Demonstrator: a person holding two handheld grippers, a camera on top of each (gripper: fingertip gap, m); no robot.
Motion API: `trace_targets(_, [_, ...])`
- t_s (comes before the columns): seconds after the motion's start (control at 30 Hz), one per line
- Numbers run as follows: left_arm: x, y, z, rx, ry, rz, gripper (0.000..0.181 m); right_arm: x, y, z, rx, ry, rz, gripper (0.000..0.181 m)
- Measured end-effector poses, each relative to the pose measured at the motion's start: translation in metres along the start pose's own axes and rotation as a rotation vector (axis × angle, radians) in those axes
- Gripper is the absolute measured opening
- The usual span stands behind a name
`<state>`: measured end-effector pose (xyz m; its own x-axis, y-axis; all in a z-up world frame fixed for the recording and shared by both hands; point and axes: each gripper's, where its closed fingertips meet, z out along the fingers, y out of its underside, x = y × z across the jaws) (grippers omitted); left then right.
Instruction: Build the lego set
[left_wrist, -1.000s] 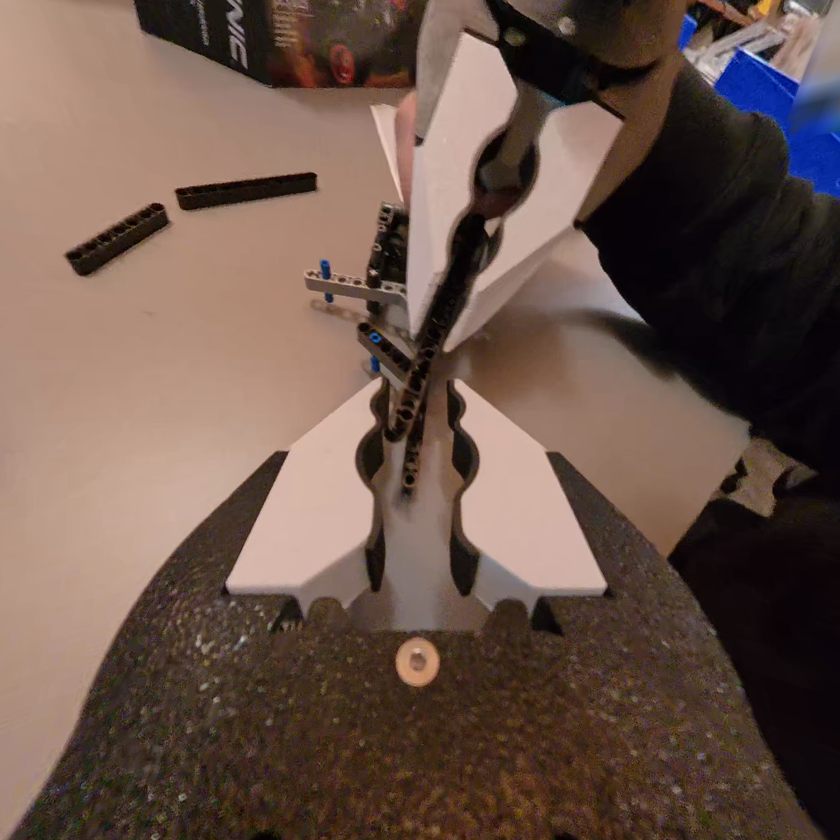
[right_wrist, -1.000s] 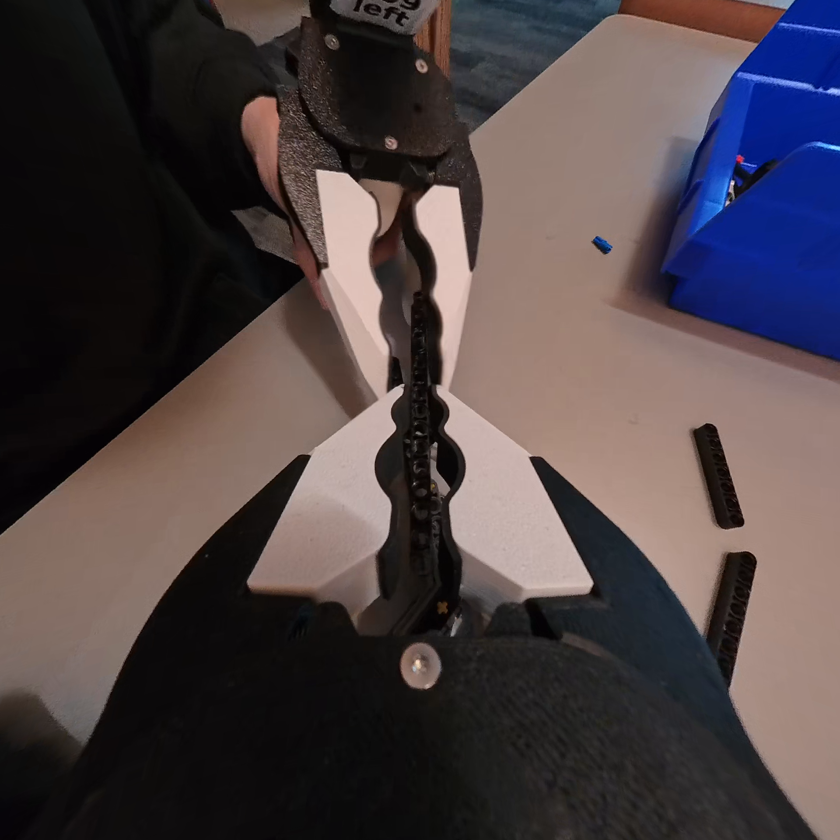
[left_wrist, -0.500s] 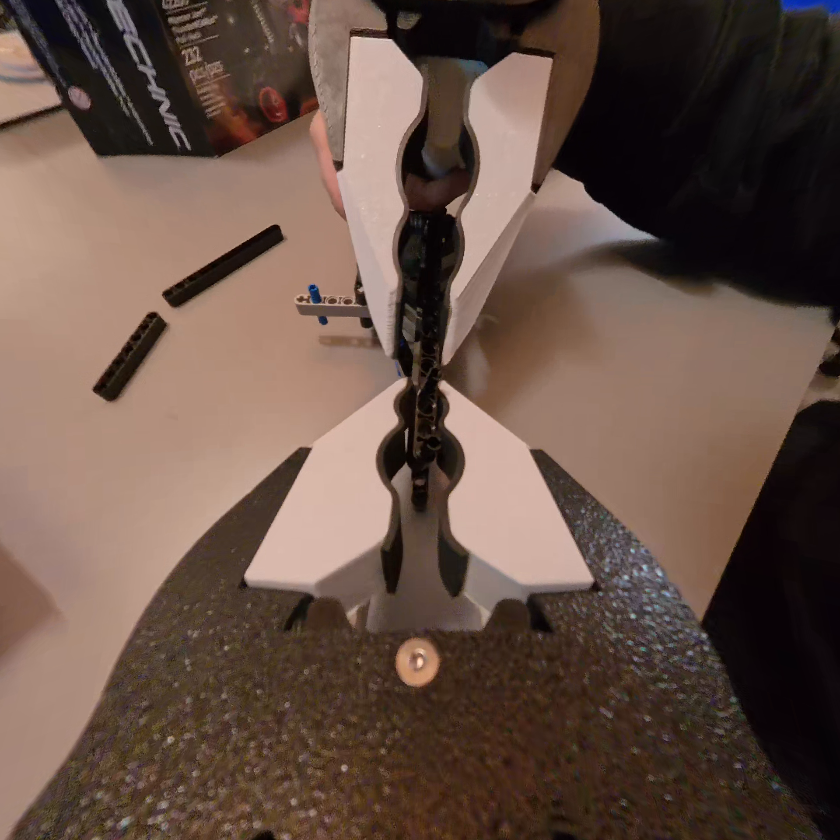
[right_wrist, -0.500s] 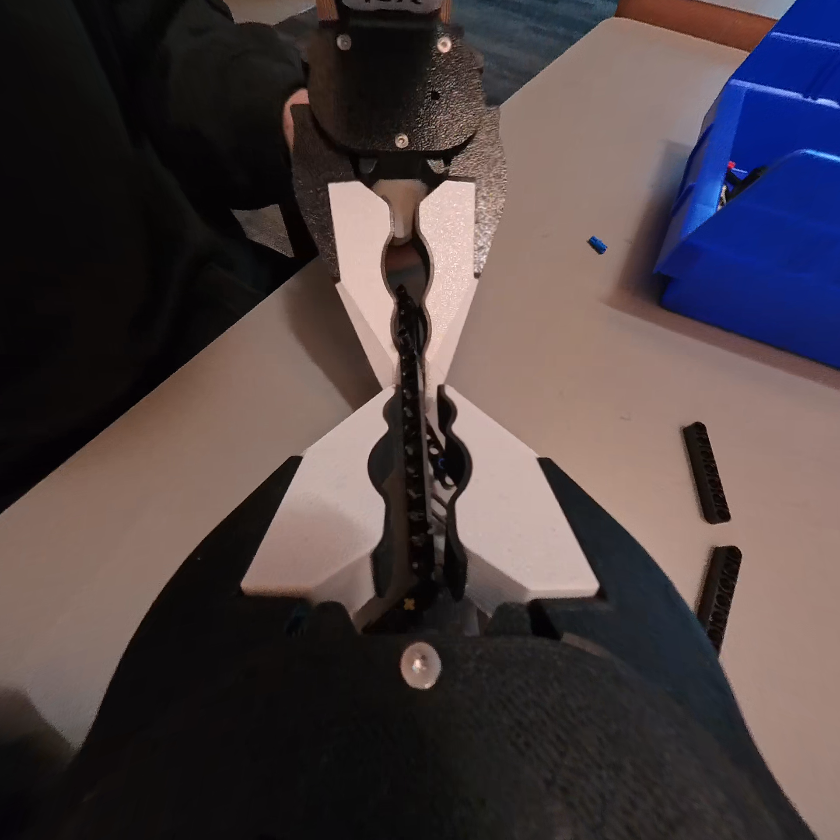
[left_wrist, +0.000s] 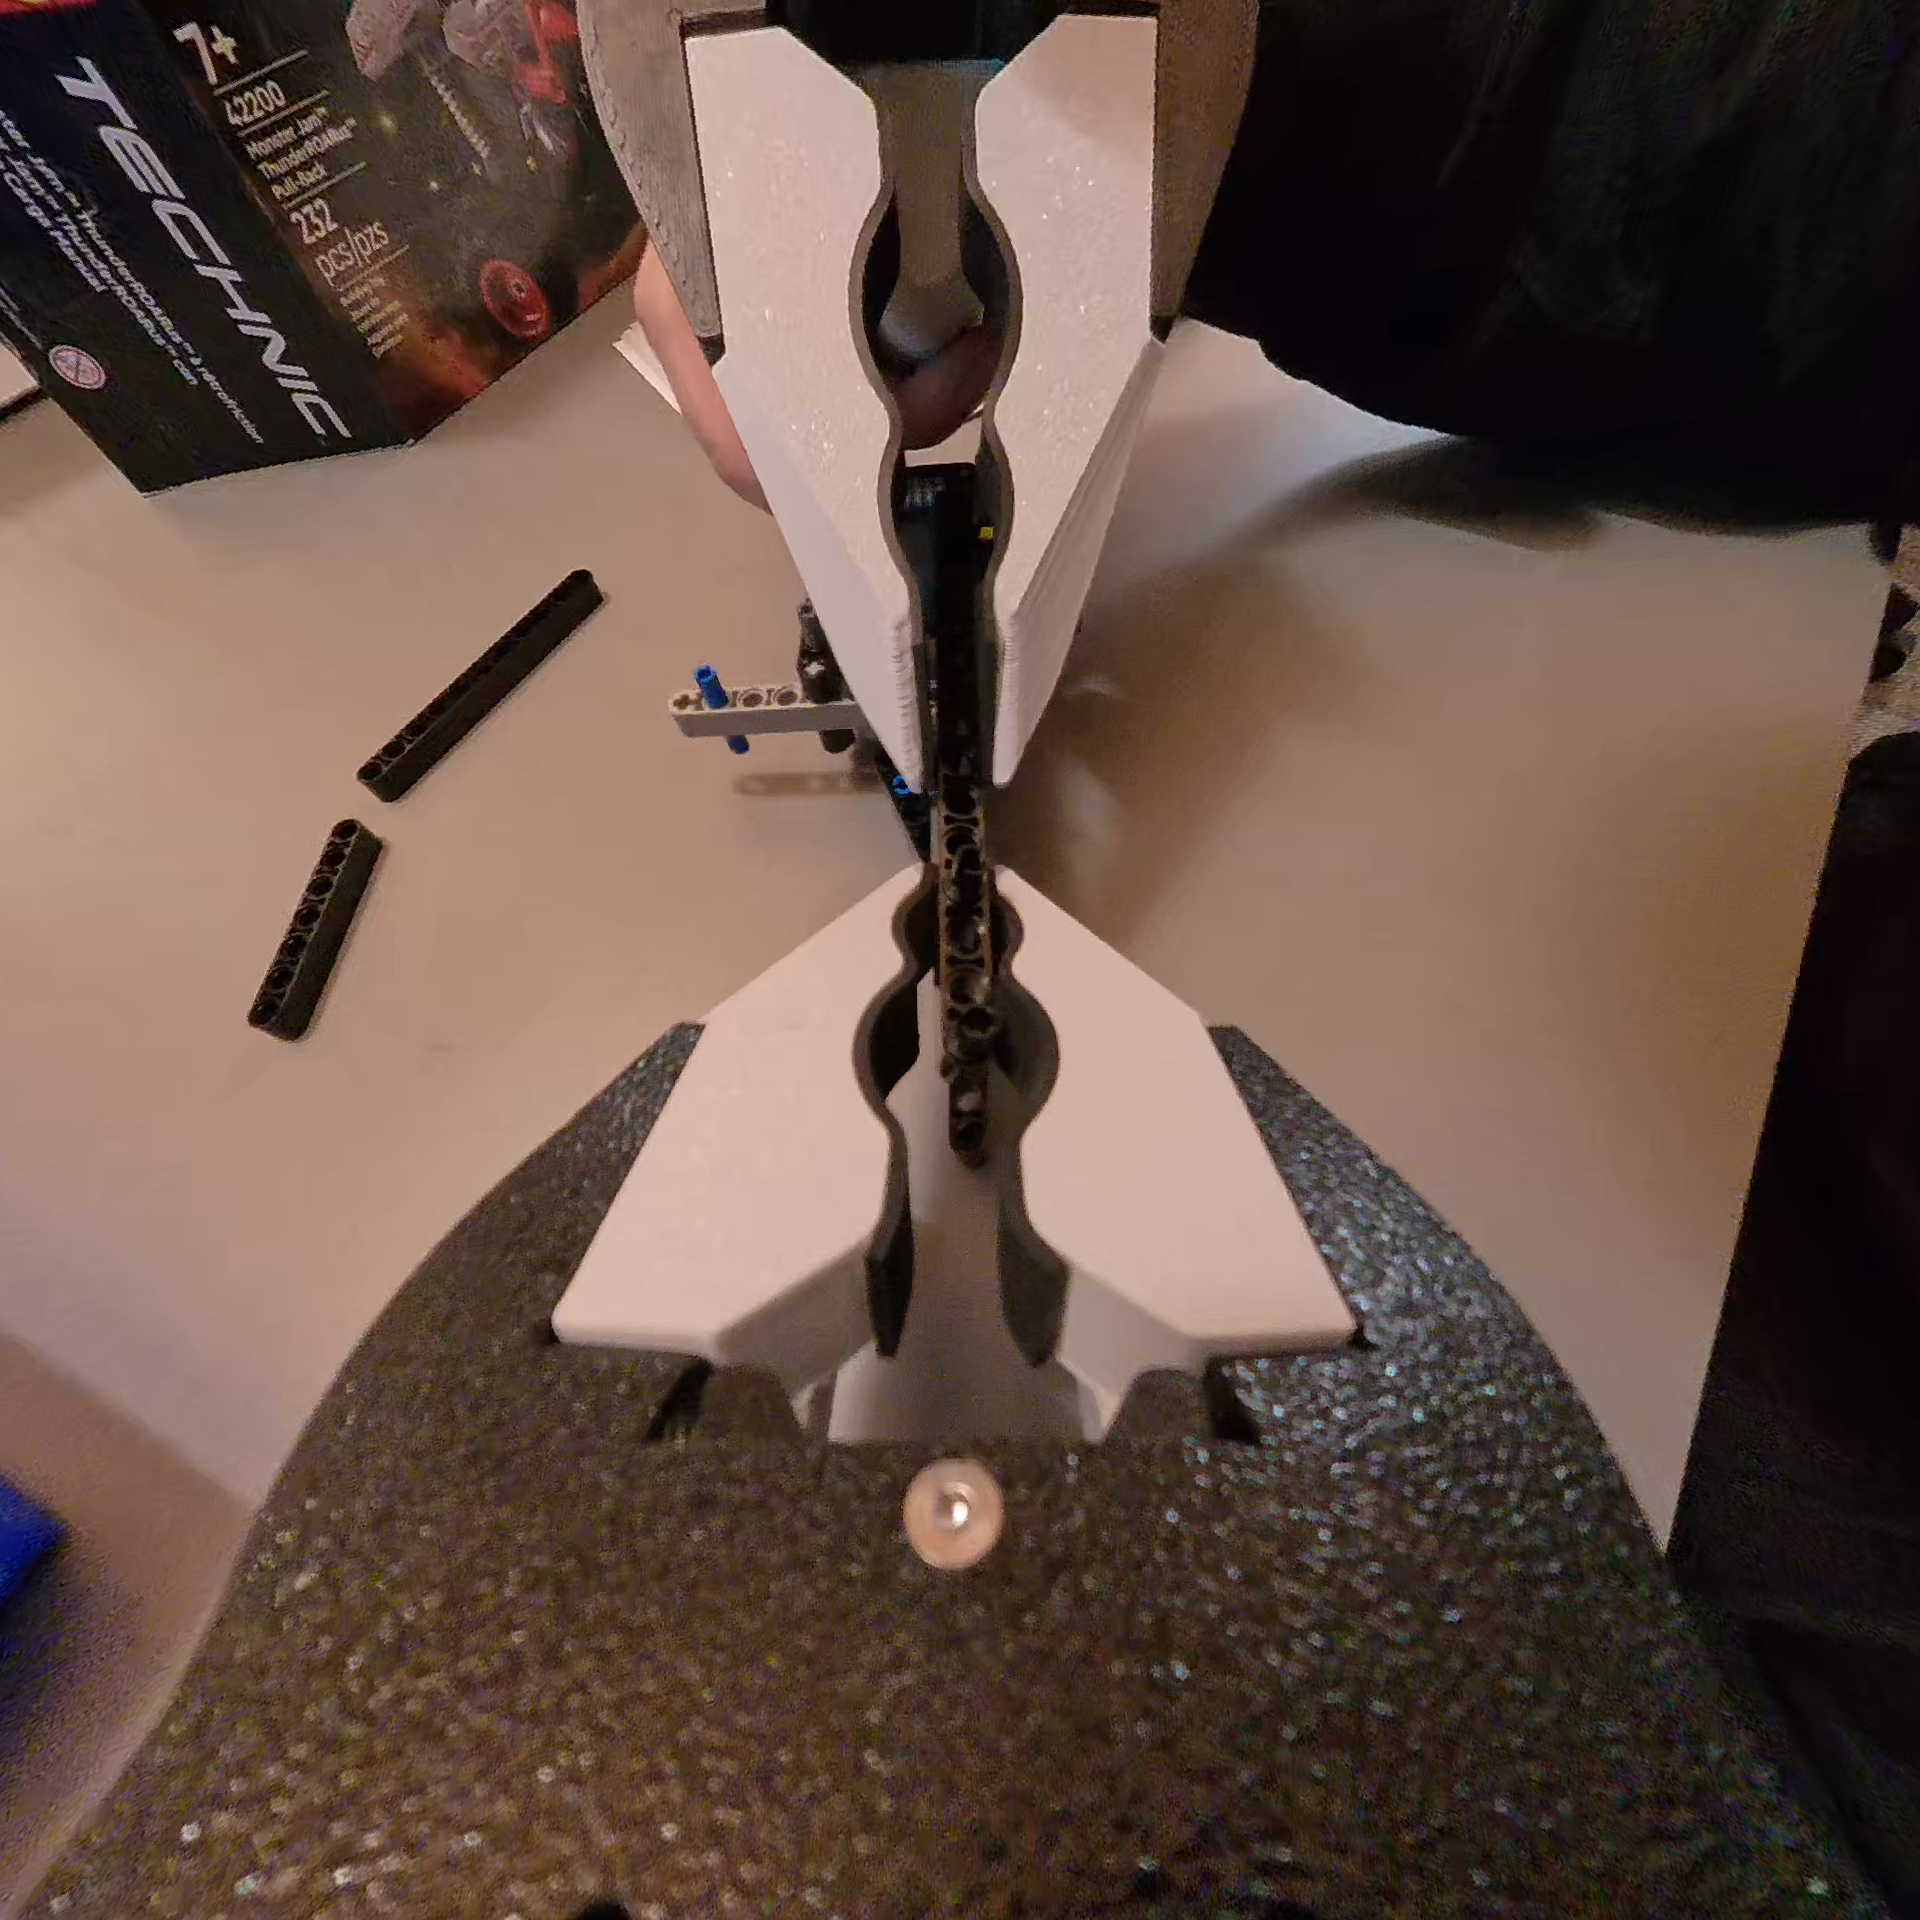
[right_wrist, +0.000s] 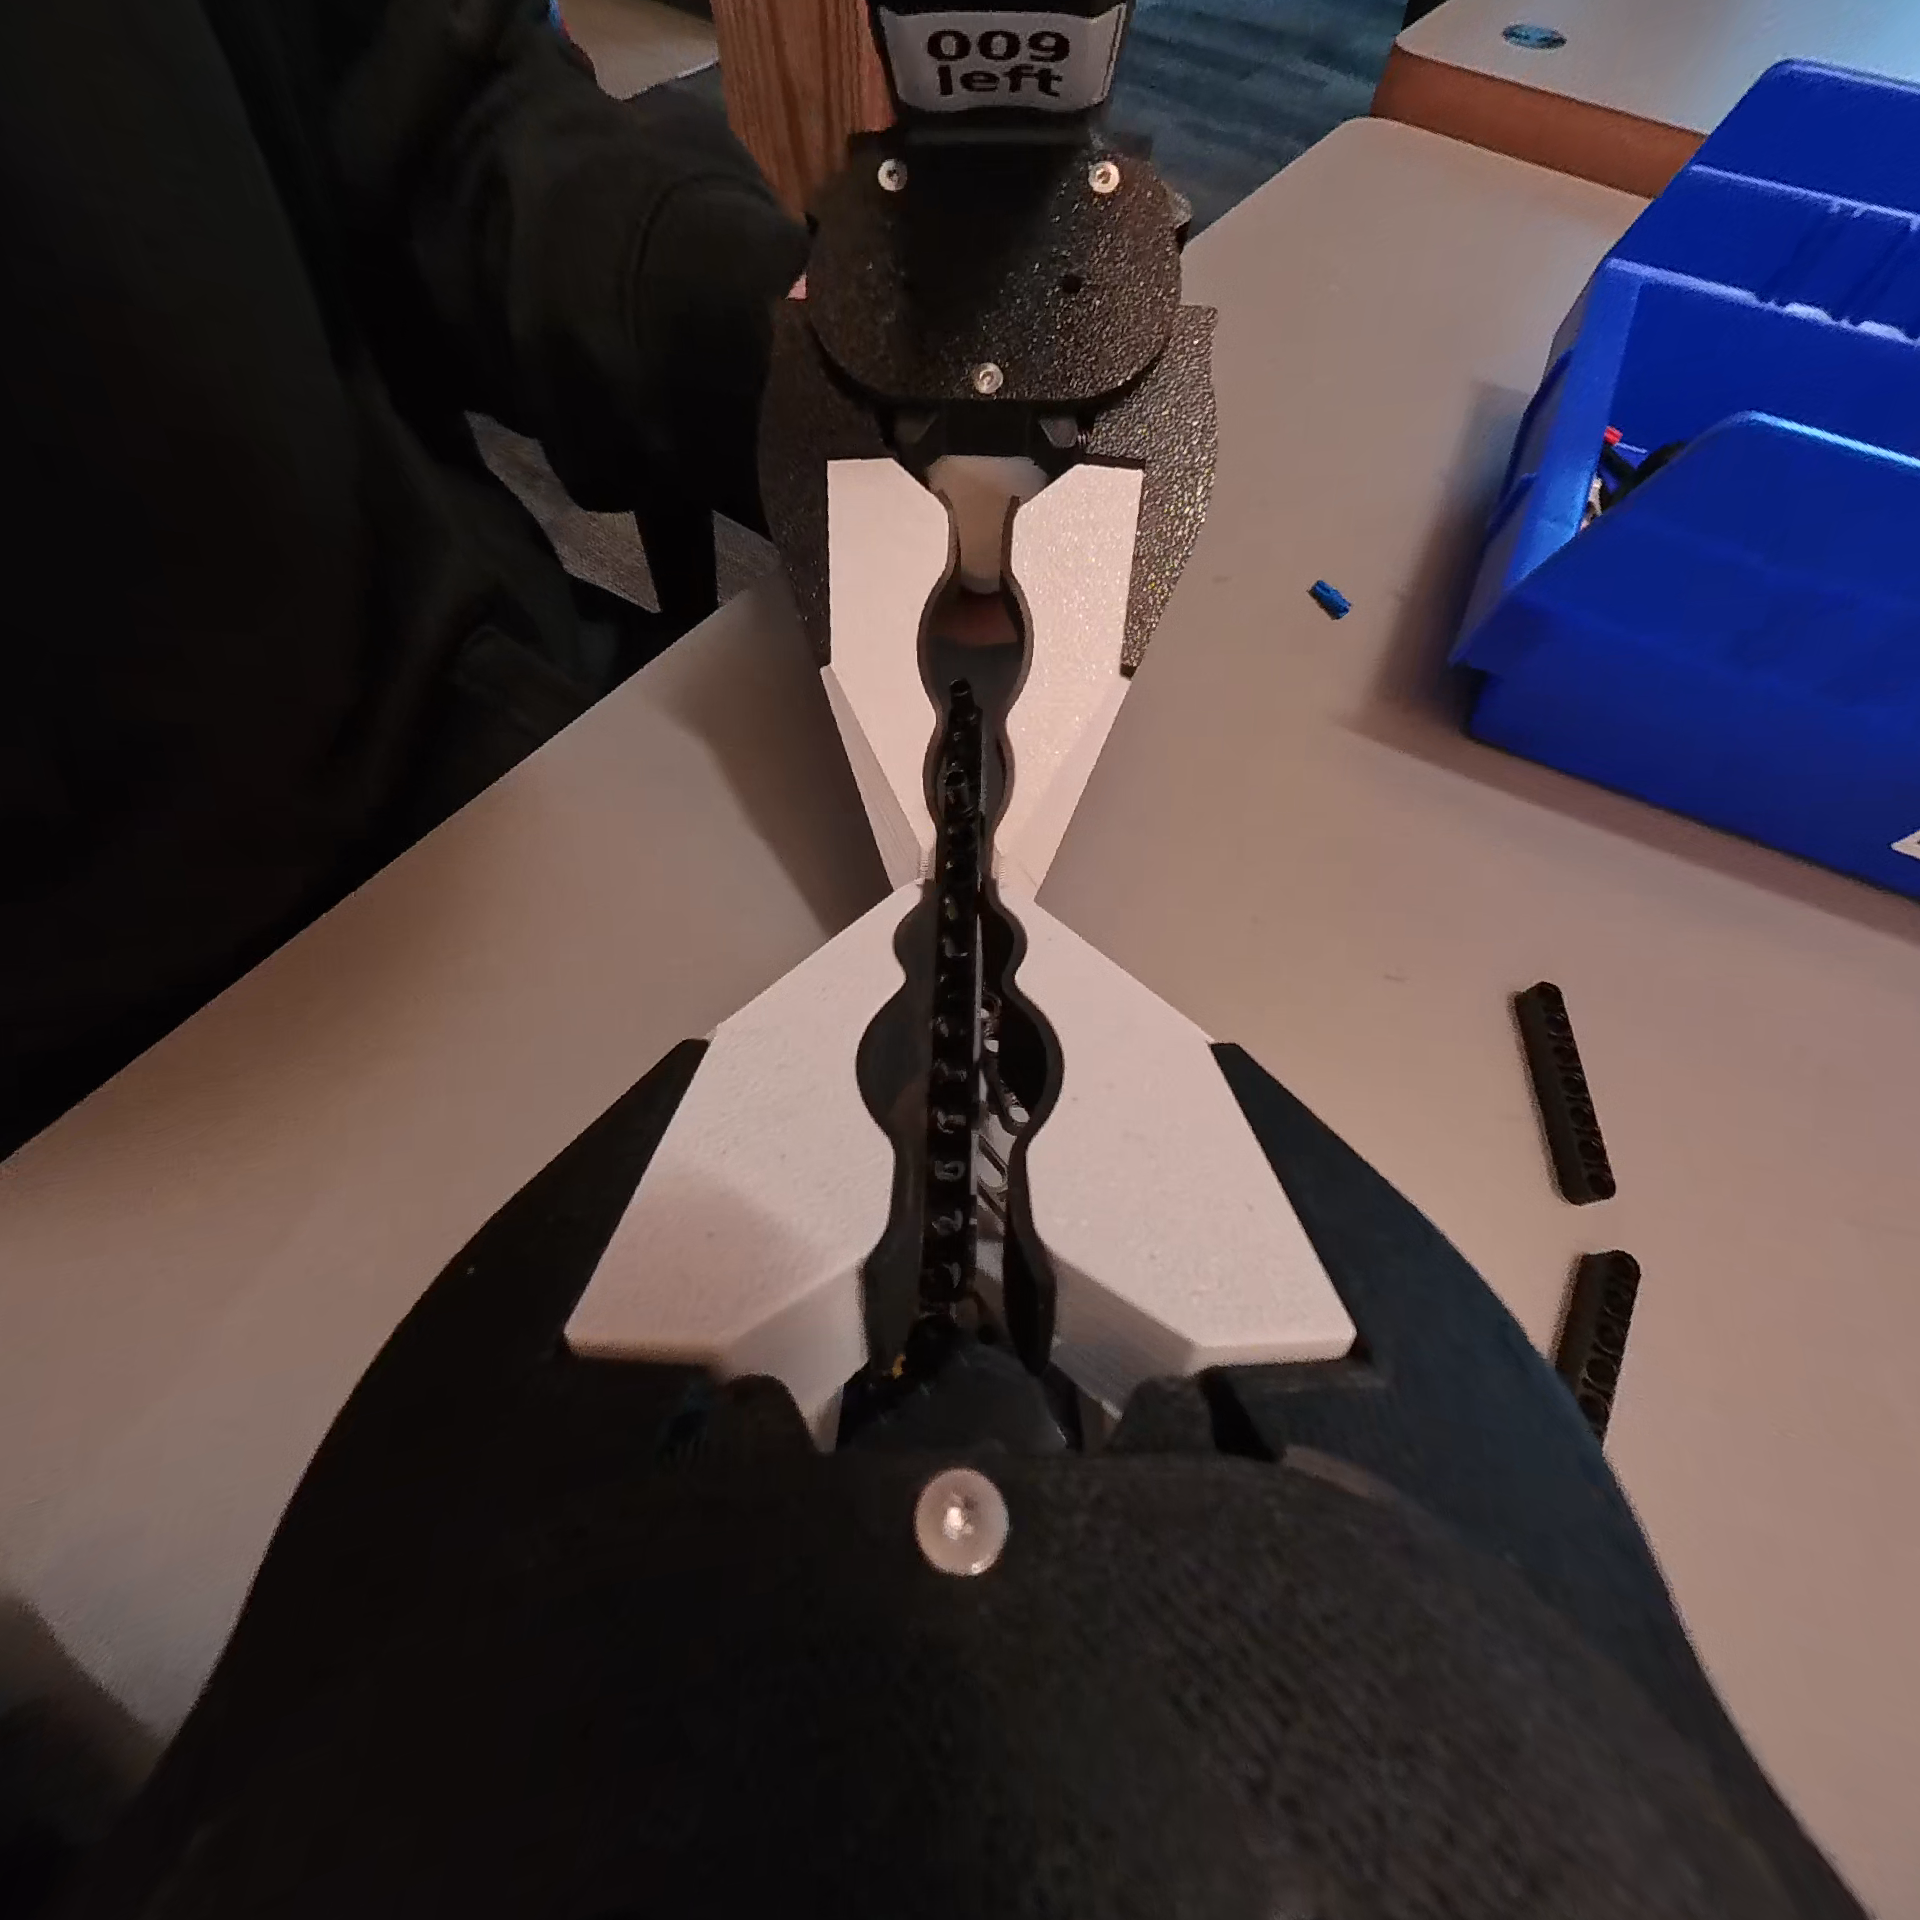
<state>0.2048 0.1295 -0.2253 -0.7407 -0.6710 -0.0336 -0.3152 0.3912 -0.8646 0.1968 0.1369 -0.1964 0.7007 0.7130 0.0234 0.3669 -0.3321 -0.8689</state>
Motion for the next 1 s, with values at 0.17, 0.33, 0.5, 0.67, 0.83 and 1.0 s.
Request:
trace_targets(0.17, [0.002, 0.000, -0.001, 0.003, -0.003, 0.032, 0.011, 0.002, 0.001, 0.000, 0.014, -0.028, 0.049, 0.005])
trace_targets(0.33, [-0.004, 0.002, -0.001, -0.011, -0.025, 0.013, 0.021, 0.003, 0.000, 0.001, 0.003, -0.044, 0.079, 0.005])
trace_targets(0.5, [0.000, 0.007, -0.003, -0.020, -0.010, -0.402, 0.030, 0.004, 0.000, 0.001, 0.020, -0.047, 0.100, 0.005])
trace_targets(0.67, [0.002, 0.000, -0.005, 0.117, -0.075, -0.635, 0.011, 0.003, -0.001, 0.000, 0.030, -0.071, 0.128, 0.004])
trace_targets(0.83, [-0.006, -0.002, -0.005, 0.128, -0.159, -0.600, 0.012, 0.007, -0.001, -0.002, 0.058, -0.073, 0.186, 0.004])
trace_targets(1.0, [-0.004, -0.003, -0.005, 0.128, -0.130, -0.605, 0.008, 0.008, 0.000, -0.003, 0.047, -0.068, 0.219, 0.005])
